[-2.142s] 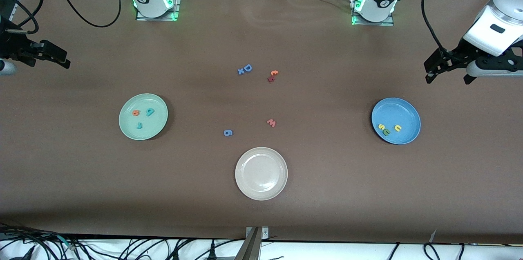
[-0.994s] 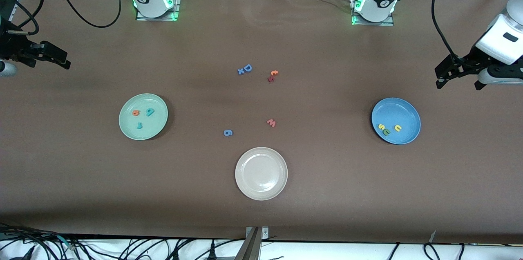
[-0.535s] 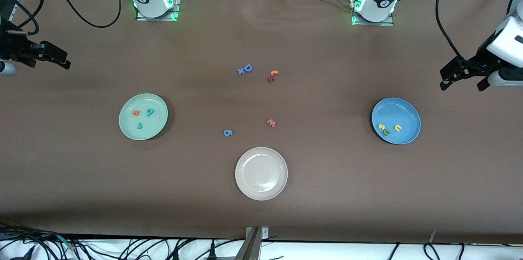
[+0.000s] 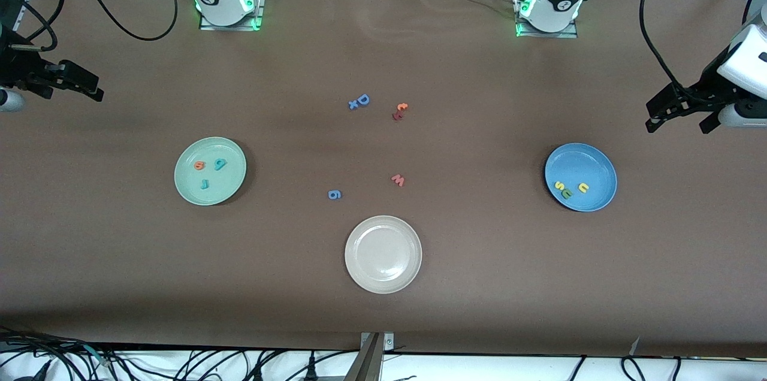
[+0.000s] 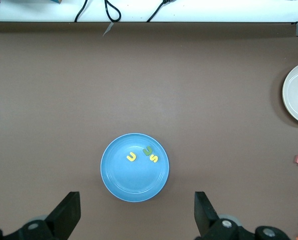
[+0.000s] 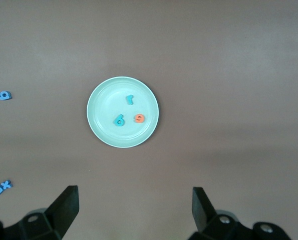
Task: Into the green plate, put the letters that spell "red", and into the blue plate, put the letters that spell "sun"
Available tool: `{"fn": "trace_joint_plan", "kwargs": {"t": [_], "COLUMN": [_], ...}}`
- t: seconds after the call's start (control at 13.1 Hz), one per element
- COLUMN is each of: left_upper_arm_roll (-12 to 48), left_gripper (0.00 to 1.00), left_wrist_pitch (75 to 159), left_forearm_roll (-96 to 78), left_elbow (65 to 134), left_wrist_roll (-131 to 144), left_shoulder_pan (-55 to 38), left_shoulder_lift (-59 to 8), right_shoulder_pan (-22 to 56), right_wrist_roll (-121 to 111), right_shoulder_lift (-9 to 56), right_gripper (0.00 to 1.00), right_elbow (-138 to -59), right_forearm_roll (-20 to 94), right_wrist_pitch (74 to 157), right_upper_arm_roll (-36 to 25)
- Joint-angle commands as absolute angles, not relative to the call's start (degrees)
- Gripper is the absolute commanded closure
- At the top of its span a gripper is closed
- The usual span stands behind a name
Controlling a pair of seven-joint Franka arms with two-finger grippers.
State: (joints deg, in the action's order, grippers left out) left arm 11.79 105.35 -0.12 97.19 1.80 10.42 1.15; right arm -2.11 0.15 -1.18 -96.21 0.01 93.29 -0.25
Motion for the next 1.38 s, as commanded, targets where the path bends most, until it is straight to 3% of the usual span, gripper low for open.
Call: {"fn": "trace_joint_plan", "kwargs": {"t": [0.0,1.3], "left_upper_arm_roll": [11.78,8.17], "left_gripper": [0.00,0.00], "left_wrist_pitch": [104.94,104.94], "left_forearm_roll": [-1.14,-1.14], "left_elbow": [95.62,95.71], "left_wrist_roll": [1.85,1.85], "left_shoulder_pan": [10.02,6.59], "left_shoulder_lift": [0.61,0.70], "right_shoulder_pan": [-1.93,-1.93], "right_wrist_roll": [-0.35,-0.35], "right_shoulder_lift": [-0.53,-0.53], "right_gripper": [0.00,0.00], "right_elbow": [-94.75,-94.75], "right_forearm_roll": [-0.53,-0.61], "right_wrist_pitch": [92.81,92.81], "right_upper_arm_roll": [-0.18,-0.18]}}
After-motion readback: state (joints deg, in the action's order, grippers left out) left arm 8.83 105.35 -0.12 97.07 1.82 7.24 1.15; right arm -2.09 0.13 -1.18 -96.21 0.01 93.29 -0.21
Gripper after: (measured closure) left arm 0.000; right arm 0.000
